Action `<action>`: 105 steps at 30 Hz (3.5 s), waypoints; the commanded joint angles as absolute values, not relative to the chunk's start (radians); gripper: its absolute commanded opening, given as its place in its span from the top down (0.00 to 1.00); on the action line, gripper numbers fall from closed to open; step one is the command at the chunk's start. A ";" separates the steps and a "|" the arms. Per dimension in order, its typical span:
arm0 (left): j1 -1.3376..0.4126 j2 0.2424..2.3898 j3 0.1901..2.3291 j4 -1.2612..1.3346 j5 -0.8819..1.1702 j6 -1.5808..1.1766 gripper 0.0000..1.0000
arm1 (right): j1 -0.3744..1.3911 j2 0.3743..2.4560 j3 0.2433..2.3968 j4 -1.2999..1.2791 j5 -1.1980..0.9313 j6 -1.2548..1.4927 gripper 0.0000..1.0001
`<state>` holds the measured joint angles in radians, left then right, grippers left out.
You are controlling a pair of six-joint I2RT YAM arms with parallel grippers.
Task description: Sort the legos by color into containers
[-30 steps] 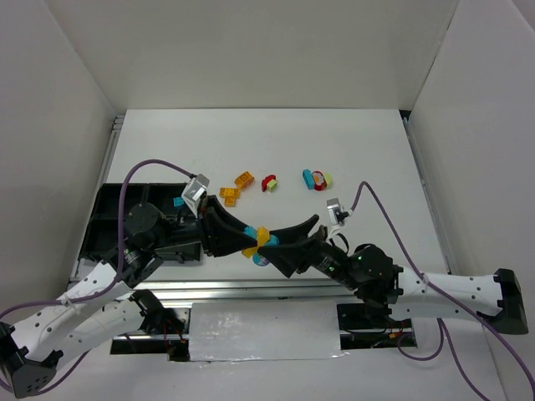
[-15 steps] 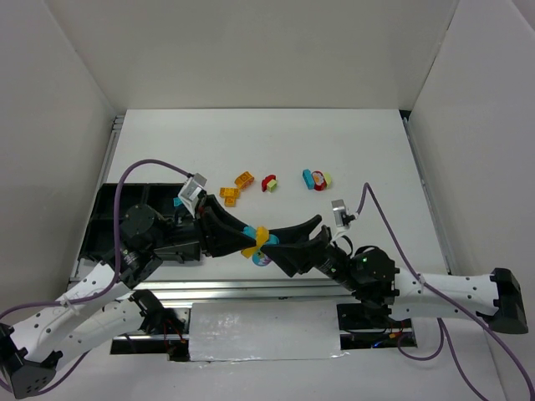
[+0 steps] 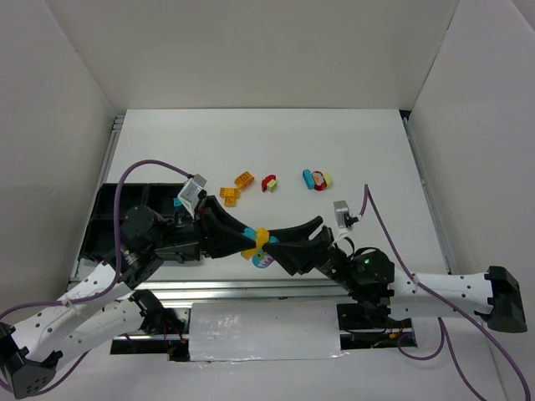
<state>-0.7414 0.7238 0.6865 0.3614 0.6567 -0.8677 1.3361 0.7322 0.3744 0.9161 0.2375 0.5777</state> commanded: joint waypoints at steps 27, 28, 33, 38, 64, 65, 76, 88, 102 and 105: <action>-0.746 0.698 0.713 0.311 0.614 -0.821 0.28 | 1.330 0.735 0.396 0.974 0.121 0.491 1.00; -0.746 0.695 0.715 0.302 0.601 -0.813 0.29 | 1.330 0.726 0.396 0.965 0.129 0.486 1.00; -0.746 0.666 0.736 0.232 0.561 -0.778 0.32 | 1.322 0.710 0.397 0.910 0.138 0.491 1.00; -0.746 0.679 0.739 0.241 0.581 -0.772 0.46 | 1.319 0.727 0.425 0.867 0.144 0.499 1.00; -0.716 0.750 0.876 0.074 0.488 -0.597 1.00 | 1.020 0.692 0.411 0.701 -0.230 0.517 1.00; -0.704 0.758 0.894 0.034 0.451 -0.578 1.00 | 1.014 0.689 0.407 0.687 -0.219 0.520 1.00; -0.497 0.887 0.861 0.127 0.684 -0.709 1.00 | 0.914 0.692 0.354 0.762 -0.270 0.584 1.00; -0.180 1.043 1.008 -0.526 -0.179 -0.793 1.00 | 0.891 0.686 0.393 0.545 -0.077 0.555 1.00; -0.005 1.367 1.120 -0.545 -0.189 -0.795 0.59 | 0.891 0.739 0.454 0.433 -0.120 0.529 1.00; -0.005 1.381 1.129 -0.546 -0.190 -0.799 0.33 | 0.891 0.741 0.462 0.416 -0.117 0.529 1.00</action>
